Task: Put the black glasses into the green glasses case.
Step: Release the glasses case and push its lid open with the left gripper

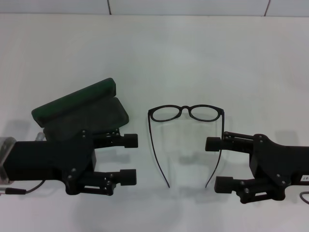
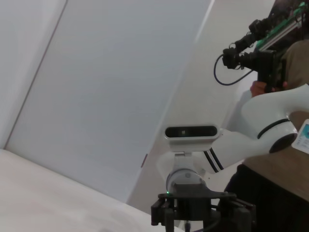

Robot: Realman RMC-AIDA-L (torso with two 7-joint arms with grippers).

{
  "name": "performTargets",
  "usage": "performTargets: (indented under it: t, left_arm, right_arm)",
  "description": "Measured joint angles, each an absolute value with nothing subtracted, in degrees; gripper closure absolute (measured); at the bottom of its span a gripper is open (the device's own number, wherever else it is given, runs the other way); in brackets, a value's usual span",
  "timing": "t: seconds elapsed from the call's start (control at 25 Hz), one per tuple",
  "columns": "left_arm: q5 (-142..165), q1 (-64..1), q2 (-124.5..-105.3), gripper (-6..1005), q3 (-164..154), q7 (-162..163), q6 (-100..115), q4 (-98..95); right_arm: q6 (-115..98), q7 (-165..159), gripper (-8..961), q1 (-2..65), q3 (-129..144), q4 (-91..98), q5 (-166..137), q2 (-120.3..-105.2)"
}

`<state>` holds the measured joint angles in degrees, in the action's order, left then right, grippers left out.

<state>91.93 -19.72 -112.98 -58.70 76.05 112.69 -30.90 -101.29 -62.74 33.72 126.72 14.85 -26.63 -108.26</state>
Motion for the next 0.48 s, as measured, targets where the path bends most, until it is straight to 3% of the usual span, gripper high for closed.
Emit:
performTargets:
  t: [0.48]
  left_arm:
    - [91.8, -19.7, -113.06, 186, -58.5, 76.0, 112.8, -30.8]
  right_arm:
    - [-101.3, -62.7, 88, 33.7, 126.5, 14.0, -26.3, -108.3]
